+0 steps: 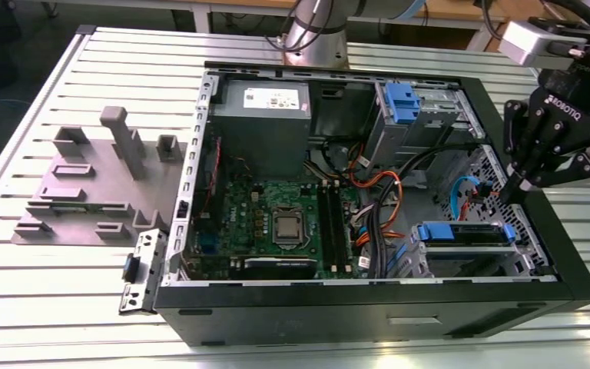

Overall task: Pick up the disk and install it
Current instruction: 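Insert the first disk wire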

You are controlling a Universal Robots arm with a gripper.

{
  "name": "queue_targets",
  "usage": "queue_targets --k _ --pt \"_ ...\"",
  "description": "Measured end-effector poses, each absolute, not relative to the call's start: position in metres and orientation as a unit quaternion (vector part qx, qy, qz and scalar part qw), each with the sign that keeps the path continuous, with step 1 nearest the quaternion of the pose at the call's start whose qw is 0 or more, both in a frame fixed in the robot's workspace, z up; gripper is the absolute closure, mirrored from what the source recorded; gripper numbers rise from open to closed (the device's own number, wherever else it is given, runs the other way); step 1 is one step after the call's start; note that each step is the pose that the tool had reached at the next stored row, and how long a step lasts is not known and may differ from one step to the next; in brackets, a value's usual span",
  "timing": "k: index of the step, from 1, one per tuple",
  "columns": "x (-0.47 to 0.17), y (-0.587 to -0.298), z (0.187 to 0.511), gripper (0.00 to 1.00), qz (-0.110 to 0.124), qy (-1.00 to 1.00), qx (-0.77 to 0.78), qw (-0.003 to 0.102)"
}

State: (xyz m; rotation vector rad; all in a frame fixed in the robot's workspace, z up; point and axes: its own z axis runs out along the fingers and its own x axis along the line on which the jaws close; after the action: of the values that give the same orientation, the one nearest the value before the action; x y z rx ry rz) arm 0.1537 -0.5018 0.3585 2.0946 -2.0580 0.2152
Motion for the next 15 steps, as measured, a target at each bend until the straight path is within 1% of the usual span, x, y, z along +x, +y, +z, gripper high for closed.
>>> queue_targets --k 3,7,9,15 --pt "0.156 -0.501 0.358 0.89 0.068 -0.693 0.711 0.102" --pt "0.162 -0.501 0.358 0.89 0.057 -0.691 0.712 0.112" --pt "0.164 -0.499 0.358 0.89 0.053 -0.691 0.712 0.115" --pt "0.166 -0.492 0.357 0.89 0.049 -0.690 0.712 0.119"
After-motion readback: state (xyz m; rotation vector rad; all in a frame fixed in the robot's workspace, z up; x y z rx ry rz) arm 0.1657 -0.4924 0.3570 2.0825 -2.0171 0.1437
